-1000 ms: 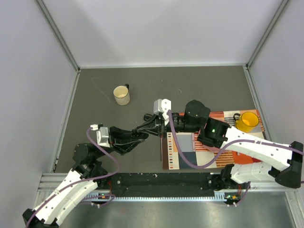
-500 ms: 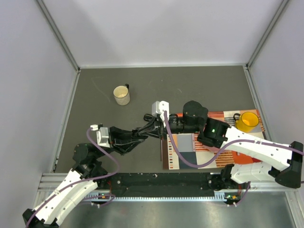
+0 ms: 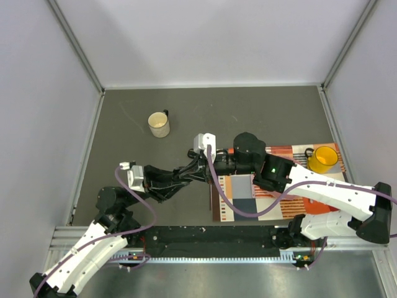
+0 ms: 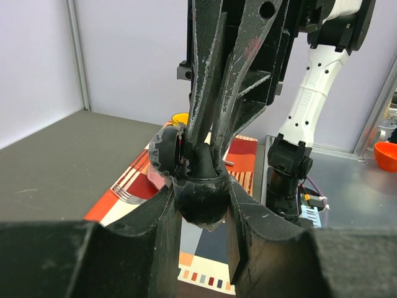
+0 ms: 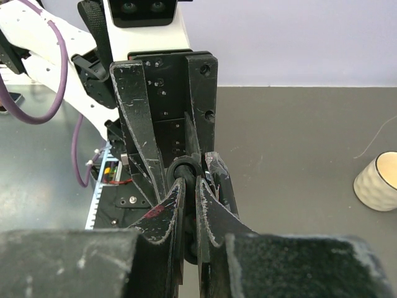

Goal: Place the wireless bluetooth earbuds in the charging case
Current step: Place the earbud in the charging case.

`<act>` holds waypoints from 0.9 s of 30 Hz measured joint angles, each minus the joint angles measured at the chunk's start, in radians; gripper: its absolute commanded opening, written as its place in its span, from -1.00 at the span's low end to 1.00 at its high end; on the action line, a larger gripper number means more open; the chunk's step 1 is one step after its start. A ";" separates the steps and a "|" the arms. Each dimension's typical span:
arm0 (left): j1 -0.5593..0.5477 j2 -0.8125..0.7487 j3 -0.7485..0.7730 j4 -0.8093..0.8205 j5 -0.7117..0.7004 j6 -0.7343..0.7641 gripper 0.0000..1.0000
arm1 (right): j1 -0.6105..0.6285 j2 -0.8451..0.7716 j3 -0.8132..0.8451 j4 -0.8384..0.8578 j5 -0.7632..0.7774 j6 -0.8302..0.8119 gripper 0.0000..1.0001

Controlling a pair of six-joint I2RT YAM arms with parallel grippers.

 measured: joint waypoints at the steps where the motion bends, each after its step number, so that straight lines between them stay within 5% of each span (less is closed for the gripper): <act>1: 0.000 0.000 0.000 -0.003 0.000 0.001 -1.00 | 0.000 0.000 0.000 -0.003 0.003 0.000 -0.96; 16: 0.000 -0.011 0.000 -0.050 -0.017 0.019 -1.00 | 0.013 -0.002 0.009 -0.052 0.076 -0.013 -0.44; 27: 0.000 -0.039 0.000 -0.032 -0.053 0.024 -1.00 | 0.018 -0.038 0.008 -0.070 0.104 -0.013 -0.34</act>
